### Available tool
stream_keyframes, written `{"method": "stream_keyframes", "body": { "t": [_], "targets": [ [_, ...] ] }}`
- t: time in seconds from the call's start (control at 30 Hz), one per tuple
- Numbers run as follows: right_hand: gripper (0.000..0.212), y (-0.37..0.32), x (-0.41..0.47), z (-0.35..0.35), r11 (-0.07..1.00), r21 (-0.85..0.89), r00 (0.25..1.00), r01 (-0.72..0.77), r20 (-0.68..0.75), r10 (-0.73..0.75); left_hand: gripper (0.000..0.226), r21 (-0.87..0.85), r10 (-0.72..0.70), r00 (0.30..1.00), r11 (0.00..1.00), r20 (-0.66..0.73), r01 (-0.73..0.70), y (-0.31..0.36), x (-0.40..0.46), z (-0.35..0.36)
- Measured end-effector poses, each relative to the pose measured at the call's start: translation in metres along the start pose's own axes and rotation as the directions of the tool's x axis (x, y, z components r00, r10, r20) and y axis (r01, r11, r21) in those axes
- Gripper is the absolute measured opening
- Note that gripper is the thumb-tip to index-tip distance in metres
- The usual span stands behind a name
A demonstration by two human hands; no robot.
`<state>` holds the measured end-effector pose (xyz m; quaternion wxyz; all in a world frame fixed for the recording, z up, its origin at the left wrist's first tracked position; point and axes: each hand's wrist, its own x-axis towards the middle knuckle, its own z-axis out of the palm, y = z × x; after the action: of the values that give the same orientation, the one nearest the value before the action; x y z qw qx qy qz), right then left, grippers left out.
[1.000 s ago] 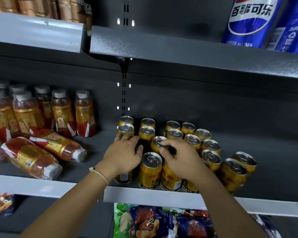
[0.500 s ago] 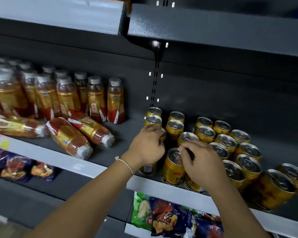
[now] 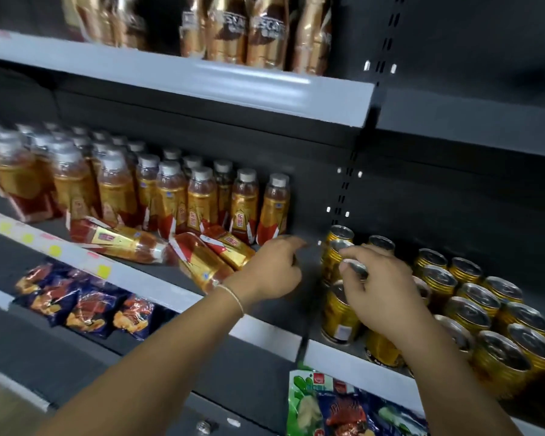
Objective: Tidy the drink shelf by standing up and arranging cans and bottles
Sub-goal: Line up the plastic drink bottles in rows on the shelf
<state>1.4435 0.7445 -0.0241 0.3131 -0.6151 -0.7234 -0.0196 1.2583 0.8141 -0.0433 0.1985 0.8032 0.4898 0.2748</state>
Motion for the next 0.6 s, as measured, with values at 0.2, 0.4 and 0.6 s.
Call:
{"method": "stream_keyframes", "body": {
  "t": [0.2, 0.4, 0.6],
  "targets": [
    [0.027, -0.079, 0.023, 0.048, 0.995, 0.080, 0.997, 0.064, 0.045, -0.068, 0.059, 0.098, -0.010, 0.996, 0.995, -0.093, 0.019, -0.074, -0.034, -0.067],
    [0.028, -0.149, 0.044, 0.103, 0.984, 0.153, 0.991, 0.096, 0.073, -0.108, 0.055, 0.142, -0.026, 0.987, 0.989, -0.160, 0.049, -0.143, -0.063, -0.125],
    [0.031, -0.175, 0.058, 0.143, 0.989, 0.138, 0.986, 0.043, 0.154, -0.064, 0.053, 0.146, -0.024, 0.990, 0.988, -0.137, 0.044, -0.185, -0.074, -0.144]
  ]
}}
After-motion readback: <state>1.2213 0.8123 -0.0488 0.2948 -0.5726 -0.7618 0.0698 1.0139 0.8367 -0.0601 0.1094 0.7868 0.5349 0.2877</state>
